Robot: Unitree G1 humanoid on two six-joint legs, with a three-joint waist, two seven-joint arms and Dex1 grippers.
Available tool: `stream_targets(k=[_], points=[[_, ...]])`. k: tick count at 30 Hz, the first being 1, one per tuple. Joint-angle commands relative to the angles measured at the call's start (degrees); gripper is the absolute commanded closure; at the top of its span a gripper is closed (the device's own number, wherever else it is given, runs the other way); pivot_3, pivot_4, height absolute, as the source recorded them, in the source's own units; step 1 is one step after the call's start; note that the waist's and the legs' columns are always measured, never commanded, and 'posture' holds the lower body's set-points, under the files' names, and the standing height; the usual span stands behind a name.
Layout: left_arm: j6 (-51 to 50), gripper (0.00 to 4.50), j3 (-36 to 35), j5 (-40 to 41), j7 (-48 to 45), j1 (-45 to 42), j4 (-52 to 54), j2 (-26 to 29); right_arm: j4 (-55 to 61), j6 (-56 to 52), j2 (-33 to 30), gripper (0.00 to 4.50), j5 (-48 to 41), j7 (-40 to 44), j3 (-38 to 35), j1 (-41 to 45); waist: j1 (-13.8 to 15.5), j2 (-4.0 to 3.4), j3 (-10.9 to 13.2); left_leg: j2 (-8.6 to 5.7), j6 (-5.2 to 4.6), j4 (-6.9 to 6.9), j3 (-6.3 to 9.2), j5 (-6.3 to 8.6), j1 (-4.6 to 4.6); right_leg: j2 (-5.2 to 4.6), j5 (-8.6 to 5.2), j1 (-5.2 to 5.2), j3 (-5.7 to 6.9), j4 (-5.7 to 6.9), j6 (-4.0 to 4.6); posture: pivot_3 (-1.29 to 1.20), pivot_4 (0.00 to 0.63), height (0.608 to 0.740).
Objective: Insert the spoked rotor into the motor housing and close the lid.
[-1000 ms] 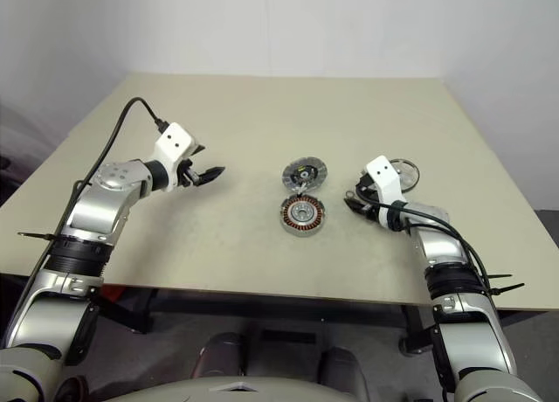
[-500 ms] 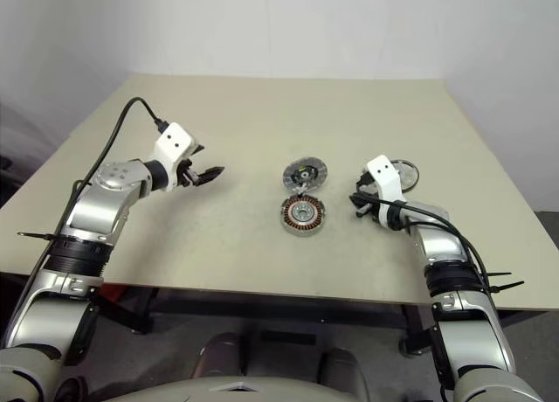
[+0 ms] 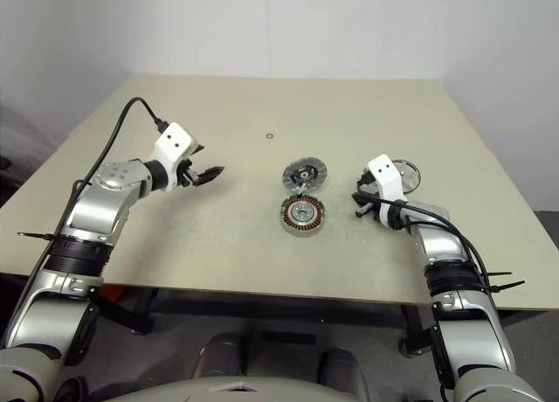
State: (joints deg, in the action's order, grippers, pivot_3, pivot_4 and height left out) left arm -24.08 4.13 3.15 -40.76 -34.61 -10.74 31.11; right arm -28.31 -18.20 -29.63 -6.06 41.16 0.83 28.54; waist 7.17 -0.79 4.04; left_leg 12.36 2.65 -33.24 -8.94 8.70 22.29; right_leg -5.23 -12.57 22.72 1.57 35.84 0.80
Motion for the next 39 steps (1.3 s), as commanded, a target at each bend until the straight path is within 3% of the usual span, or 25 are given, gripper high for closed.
stream_targets(k=[1, 39], points=[[1.1, 0.68, -0.9, 0.0, 0.3, -1.0, 1.4, 0.6, 0.8, 0.4, -0.7, 4.48, 0.0, -0.7, -1.3, 1.3, 0.0, 0.0, 0.0, 0.0, 0.0, 0.0, 0.0, 0.0, 0.0, 0.0, 0.0, 0.0, 0.0, 0.0, 0.0, 0.0, 0.0, 0.74], [1.7, 0.68, -0.6, -0.1, 0.8, -1.2, 0.8, -0.6, 1.2, 1.4, -1.0, 4.48, -0.4, -2.1, -2.2, 1.4, 0.0, 0.0, 0.0, 0.01, 0.0, 0.01, 0.0, 0.0, 0.0, 0.0, 0.0, 0.02, 0.0, 0.0, 0.0, 0.0, 0.0, 0.74]])
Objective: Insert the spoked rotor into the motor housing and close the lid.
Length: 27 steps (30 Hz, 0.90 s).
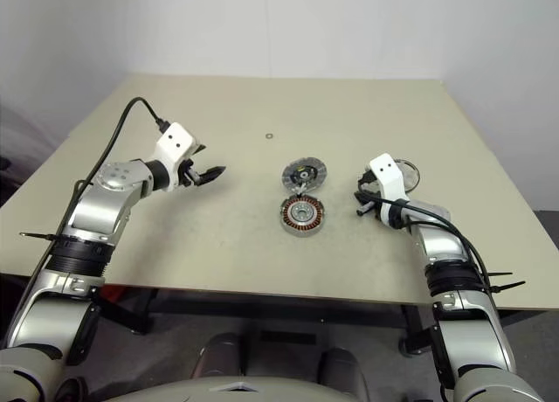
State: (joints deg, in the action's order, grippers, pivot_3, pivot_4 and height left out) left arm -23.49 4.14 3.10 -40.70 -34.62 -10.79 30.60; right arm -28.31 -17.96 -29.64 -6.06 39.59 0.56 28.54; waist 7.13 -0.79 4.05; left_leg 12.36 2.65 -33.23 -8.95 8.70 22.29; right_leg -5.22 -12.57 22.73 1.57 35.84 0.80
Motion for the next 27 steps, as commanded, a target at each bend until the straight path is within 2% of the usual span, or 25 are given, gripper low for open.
stream_targets(k=[1, 13, 21, 23, 27], points=[[1.1, 0.68, -0.6, 0.0, 0.8, -1.2, 0.8, -0.1, 1.1, 1.1, -1.1, 4.48, -0.4, -0.6, -2.1, 1.5, 0.0, 0.0, 0.0, 0.0, 0.0, 0.0, 0.0, 0.0, 0.0, 0.0, 0.0, 0.0, 0.0, 0.0, 0.0, 0.0, 0.0, 0.74], [1.3, 0.68, -0.9, 0.0, 1.1, -0.8, 0.8, 0.0, 1.1, 0.0, -1.0, 4.48, -1.2, -0.4, -2.6, 2.0, 0.0, 0.0, 0.0, 0.01, 0.0, 0.0, 0.0, 0.0, 0.0, 0.0, 0.0, 0.01, 0.0, 0.0, 0.0, 0.0, 0.0, 0.74], [1.1, 0.68, -0.9, 0.0, 1.2, -0.6, 0.9, 0.3, 0.3, 3.1, -0.7, 4.48, -0.5, -1.8, -2.5, 2.2, 0.0, 0.0, 0.0, 0.01, 0.0, 0.0, 0.0, 0.0, 0.0, 0.01, 0.0, 0.01, 0.0, -0.01, 0.0, 0.0, 0.0, 0.74], [1.1, 0.68, -0.9, 0.0, 1.2, -0.6, 0.9, 0.3, 0.8, 1.5, -0.8, 4.48, -2.0, -0.1, -2.9, 2.1, 0.0, 0.0, 0.0, 0.01, 0.0, 0.01, -0.01, 0.0, 0.01, 0.0, 0.0, 0.01, 0.0, -0.01, 0.0, 0.0, 0.0, 0.74], [1.1, 0.68, -1.0, 0.0, 1.3, -0.7, 0.9, 0.3, 0.8, 2.9, -1.3, 3.54, -0.8, -0.9, -2.8, 2.0, 0.0, 0.0, 0.0, 0.01, -0.01, 0.0, -0.01, 0.0, 0.01, 0.0, 0.0, 0.01, 0.0, -0.01, 0.0, 0.0, 0.0, 0.74]])
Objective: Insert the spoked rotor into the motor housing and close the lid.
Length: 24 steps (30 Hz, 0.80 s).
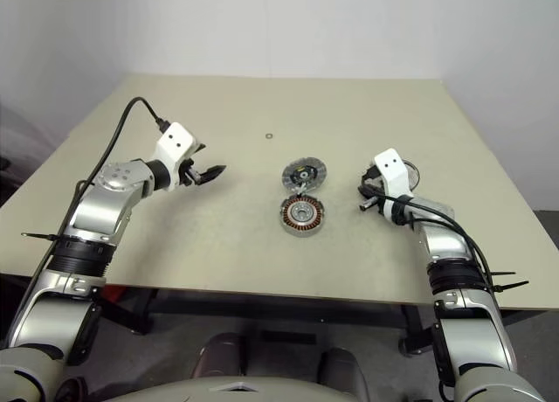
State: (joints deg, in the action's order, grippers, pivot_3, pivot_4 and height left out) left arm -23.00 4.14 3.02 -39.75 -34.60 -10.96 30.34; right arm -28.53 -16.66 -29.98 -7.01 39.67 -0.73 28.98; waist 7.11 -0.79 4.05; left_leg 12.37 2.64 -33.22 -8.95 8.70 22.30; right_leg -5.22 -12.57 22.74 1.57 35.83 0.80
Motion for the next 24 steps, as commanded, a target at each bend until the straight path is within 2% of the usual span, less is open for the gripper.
stream_targets(k=[1, 3, 24], points=[[0.7, 0.68, -0.9, 0.1, 0.3, -0.7, 1.1, 0.5, 0.7, 1.9, -1.0, 3.18, 0.8, -1.8, -1.3, 1.6, 0.0, 0.0, 0.0, 0.0, 0.0, 0.0, 0.0, 0.0, 0.0, 0.0, 0.0, 0.0, 0.0, 0.0, 0.0, 0.0, 0.0, 0.74], [0.8, 0.68, -0.9, 0.1, 0.3, -0.8, 1.0, 0.5, 0.5, 2.2, -1.0, 2.51, 1.2, -1.9, -1.1, 1.6, 0.0, 0.0, 0.0, 0.0, 0.01, 0.0, 0.0, 0.0, 0.0, 0.0, 0.0, 0.0, 0.0, 0.0, 0.0, 0.0, 0.0, 0.74], [1.1, 0.68, -0.7, -0.1, 0.6, -0.8, 0.4, 0.0, 5.5, -1.5, -3.2, 2.51, -1.3, -0.4, -3.9, -1.9, 0.0, 0.0, 0.0, 0.0, 0.0, 0.01, 0.0, 0.0, 0.0, 0.0, 0.0, 0.0, 0.0, -0.01, 0.0, 0.0, 0.0, 0.74]])
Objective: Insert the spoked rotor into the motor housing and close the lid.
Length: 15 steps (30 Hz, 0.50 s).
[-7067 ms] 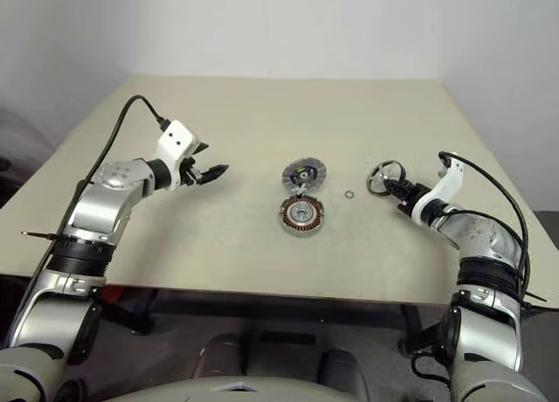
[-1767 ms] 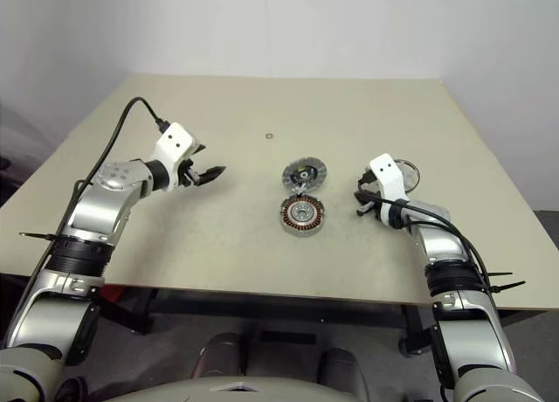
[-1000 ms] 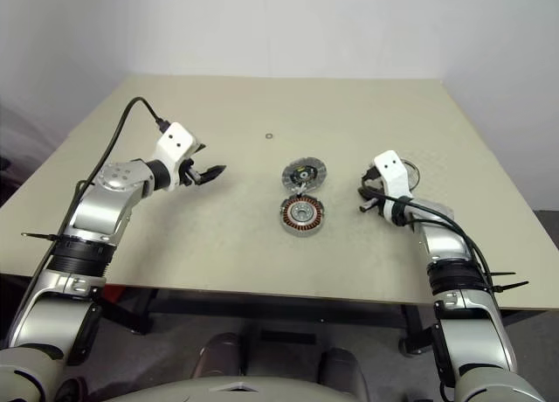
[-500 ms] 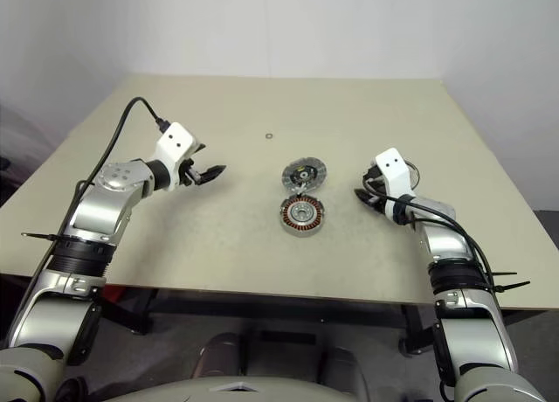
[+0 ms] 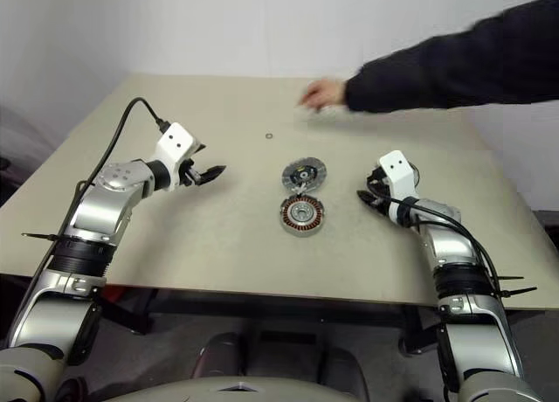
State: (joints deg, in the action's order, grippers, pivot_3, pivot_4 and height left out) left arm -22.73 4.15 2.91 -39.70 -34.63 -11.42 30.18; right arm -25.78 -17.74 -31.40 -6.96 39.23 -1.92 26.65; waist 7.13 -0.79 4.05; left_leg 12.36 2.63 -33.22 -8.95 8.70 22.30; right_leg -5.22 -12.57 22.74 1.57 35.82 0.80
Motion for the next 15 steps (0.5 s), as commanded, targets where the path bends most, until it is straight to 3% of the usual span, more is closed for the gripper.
stream_targets(k=[1, 15], points=[[0.8, 0.68, -0.7, 0.0, 0.5, -0.8, 0.9, 0.2, 2.8, -0.6, -1.9, 2.51, -1.4, 0.0, -2.9, 0.3, 0.0, 0.0, 0.0, -0.01, 0.0, 0.0, 0.0, 0.0, 0.01, 0.0, 0.0, 0.0, 0.0, 0.0, 0.0, 0.0, 0.0, 0.74], [1.2, 0.68, -0.6, -0.2, 0.3, -1.1, 0.3, 0.4, 3.6, -0.7, -2.5, 2.51, -1.5, 0.9, -3.5, -0.8, 0.0, 0.0, 0.0, 0.01, 0.0, 0.01, 0.0, 0.0, 0.0, 0.01, 0.0, 0.01, 0.0, -0.01, 0.0, 0.0, 0.0, 0.74]])
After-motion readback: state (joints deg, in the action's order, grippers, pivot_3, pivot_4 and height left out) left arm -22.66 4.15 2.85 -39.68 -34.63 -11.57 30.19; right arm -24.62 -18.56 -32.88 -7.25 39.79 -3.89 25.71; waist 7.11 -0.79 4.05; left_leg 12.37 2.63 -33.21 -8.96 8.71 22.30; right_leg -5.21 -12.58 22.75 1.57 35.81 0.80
